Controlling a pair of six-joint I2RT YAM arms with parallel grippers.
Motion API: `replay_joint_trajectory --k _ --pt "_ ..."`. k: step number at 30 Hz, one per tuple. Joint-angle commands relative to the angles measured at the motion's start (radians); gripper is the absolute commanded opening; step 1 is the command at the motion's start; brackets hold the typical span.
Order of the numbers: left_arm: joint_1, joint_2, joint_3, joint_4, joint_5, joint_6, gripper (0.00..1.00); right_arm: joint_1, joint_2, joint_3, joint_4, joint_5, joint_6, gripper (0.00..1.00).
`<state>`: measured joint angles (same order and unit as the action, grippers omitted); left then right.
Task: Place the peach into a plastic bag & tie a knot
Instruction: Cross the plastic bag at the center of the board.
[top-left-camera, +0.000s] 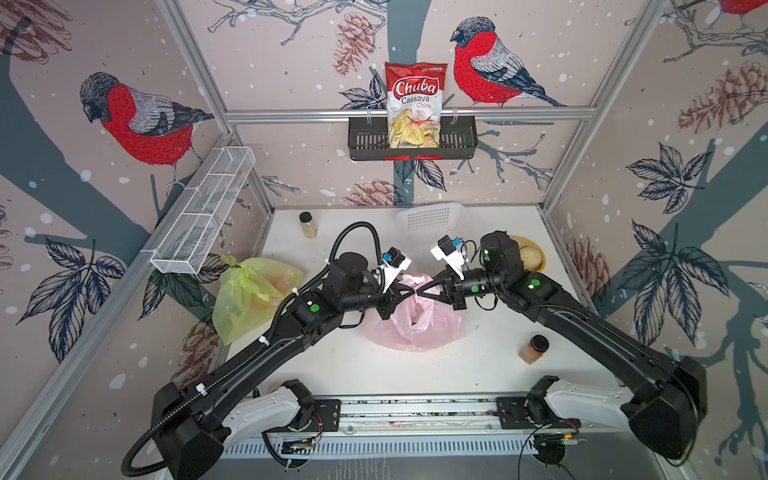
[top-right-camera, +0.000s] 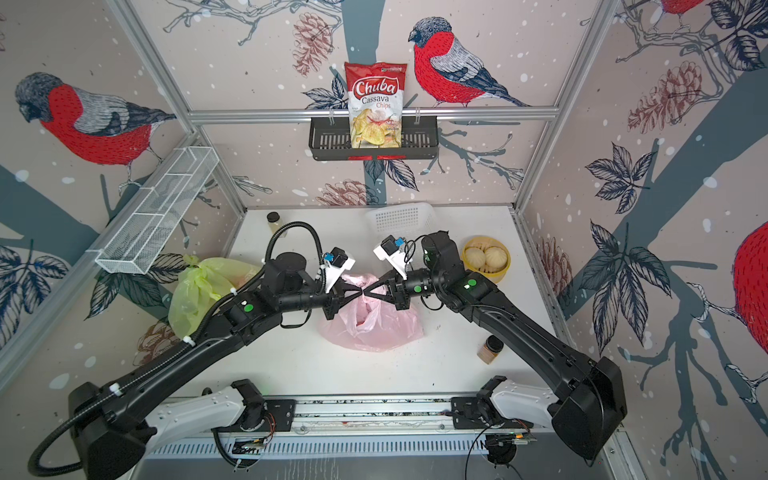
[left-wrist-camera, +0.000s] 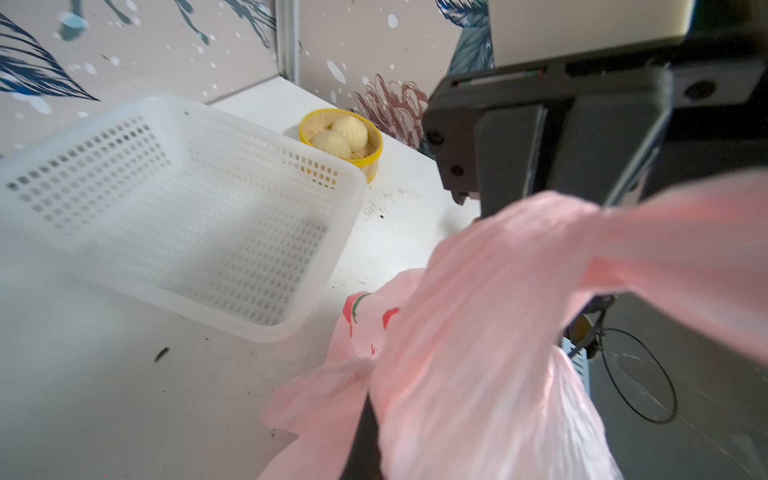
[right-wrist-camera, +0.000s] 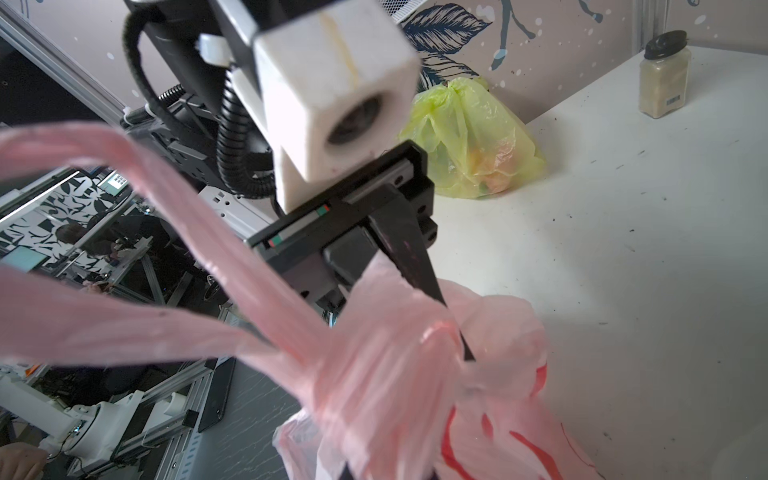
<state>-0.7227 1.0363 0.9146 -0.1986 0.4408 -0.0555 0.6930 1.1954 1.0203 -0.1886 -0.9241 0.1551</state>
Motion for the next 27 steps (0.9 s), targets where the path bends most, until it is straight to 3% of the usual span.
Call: replay_joint_trajectory --k 1,6,11,15,20,27 --pt "-0.001 -0.056 -0.017 0.075 -0.072 -0.043 0.0 0.002 0.0 -0.005 -0.015 0.043 -0.016 0.17" --pt "-0.001 -0.134 -0.048 0.093 -0.091 -0.067 0.0 0.002 0.007 -0.013 -0.01 0.08 -0.01 0.21" --pt "0.001 -0.15 -0.053 0.077 -0.051 -0.078 0.0 0.003 0.022 -0.011 0.016 0.097 0.008 0.05" --pt "-0.001 -0.114 -0.059 0.075 -0.015 -0.081 0.0 0.017 0.035 -0.004 0.059 0.084 0.039 0.0" --pt "-0.001 -0.057 -0.06 0.085 0.065 -0.088 0.0 0.023 0.038 -0.015 0.173 0.118 0.132 0.0" --pt "-0.001 -0.079 -0.077 0.137 0.102 -0.106 0.0 0.012 0.054 0.005 0.227 0.206 0.202 0.0"
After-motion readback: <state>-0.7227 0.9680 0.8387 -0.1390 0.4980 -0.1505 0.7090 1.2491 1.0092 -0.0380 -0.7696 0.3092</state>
